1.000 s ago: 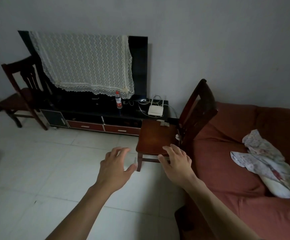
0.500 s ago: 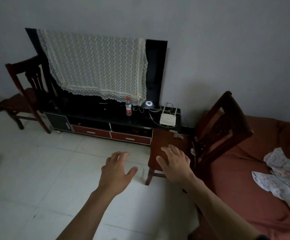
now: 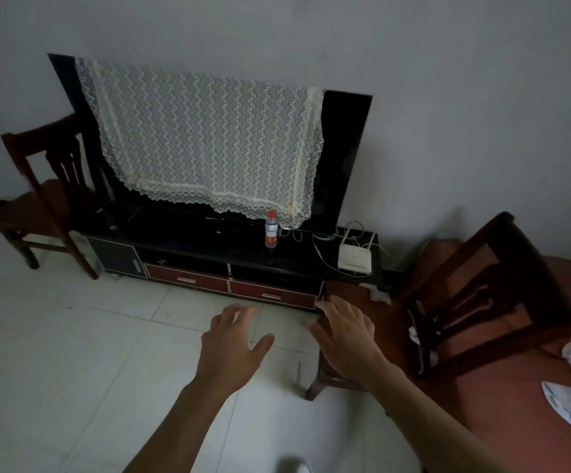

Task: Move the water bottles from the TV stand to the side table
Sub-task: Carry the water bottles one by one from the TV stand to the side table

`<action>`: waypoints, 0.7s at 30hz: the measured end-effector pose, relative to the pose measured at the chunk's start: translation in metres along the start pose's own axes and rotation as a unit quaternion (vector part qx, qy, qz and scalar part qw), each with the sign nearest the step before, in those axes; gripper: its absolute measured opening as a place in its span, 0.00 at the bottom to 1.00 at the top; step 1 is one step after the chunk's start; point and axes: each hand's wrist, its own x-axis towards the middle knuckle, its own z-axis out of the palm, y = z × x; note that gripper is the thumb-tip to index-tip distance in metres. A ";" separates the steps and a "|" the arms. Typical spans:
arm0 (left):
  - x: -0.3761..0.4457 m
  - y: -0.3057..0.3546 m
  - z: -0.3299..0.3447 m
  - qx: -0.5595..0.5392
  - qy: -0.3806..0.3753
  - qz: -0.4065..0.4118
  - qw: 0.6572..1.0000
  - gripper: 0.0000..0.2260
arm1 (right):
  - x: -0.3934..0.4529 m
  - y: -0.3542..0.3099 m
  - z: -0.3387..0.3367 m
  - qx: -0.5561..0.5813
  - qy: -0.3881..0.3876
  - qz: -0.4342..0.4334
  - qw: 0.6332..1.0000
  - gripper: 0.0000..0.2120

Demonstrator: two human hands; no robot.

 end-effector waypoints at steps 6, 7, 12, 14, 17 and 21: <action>0.069 -0.028 0.005 0.016 -0.020 -0.030 0.999 0.25 | 0.091 0.000 0.011 0.034 -0.027 0.009 0.999 0.29; 0.083 -0.030 0.006 0.032 -0.026 -0.033 0.999 0.26 | 0.108 -0.001 0.012 0.048 -0.029 0.012 0.998 0.29; 0.158 -0.027 -0.004 0.061 -0.025 -0.044 0.997 0.26 | 0.192 -0.006 0.002 0.092 -0.030 0.011 0.995 0.28; 0.187 -0.023 -0.009 0.070 -0.014 -0.034 0.997 0.25 | 0.218 -0.006 -0.006 0.089 -0.023 -0.001 0.996 0.28; 0.225 -0.022 -0.013 0.062 0.003 -0.016 0.998 0.23 | 0.253 0.001 -0.015 0.070 -0.025 0.003 0.997 0.28; 0.259 -0.034 -0.009 0.061 -0.014 -0.010 0.998 0.23 | 0.281 0.009 -0.018 0.057 -0.033 0.024 0.998 0.28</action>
